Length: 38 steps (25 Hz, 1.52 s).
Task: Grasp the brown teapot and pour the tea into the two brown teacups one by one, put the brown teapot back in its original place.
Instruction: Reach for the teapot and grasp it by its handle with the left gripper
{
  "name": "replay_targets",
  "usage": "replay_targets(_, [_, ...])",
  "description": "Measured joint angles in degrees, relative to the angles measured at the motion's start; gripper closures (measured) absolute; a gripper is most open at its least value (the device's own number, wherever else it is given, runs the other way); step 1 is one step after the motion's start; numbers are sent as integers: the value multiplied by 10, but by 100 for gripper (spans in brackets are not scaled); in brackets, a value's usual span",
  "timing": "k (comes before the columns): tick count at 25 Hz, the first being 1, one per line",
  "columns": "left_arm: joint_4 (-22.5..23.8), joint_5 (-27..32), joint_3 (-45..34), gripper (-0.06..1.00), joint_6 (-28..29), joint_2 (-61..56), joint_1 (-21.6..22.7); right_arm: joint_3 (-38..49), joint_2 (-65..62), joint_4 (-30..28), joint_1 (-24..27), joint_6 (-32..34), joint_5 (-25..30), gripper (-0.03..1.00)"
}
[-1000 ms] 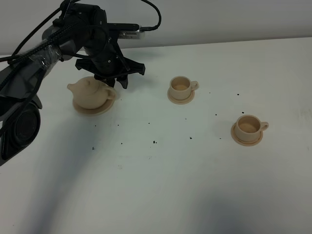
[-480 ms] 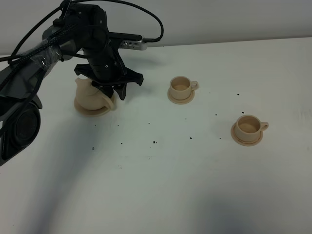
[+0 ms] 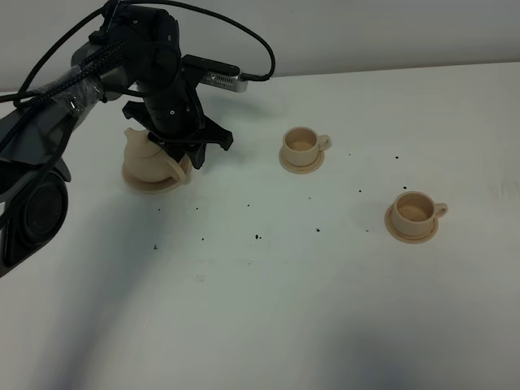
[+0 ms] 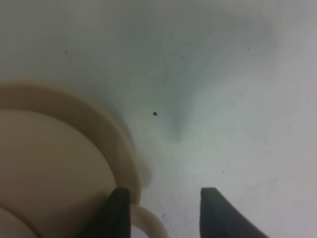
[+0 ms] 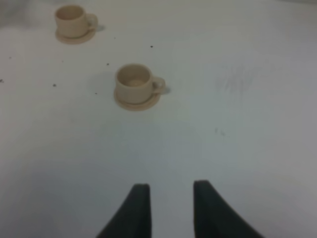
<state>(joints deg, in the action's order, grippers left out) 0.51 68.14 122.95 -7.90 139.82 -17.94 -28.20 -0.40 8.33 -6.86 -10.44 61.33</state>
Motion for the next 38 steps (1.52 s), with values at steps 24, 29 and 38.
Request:
replay_targets(24, [-55, 0, -1, 56, -13, 0, 1, 0, 0, 0, 0, 0, 0, 72])
replay_targets(29, [-52, 0, -1, 56, -13, 0, 1, 0, 0, 0, 0, 0, 0, 72])
replay_targets(38, [-52, 0, -13, 56, -17, -2, 1, 0, 0, 0, 0, 0, 0, 72])
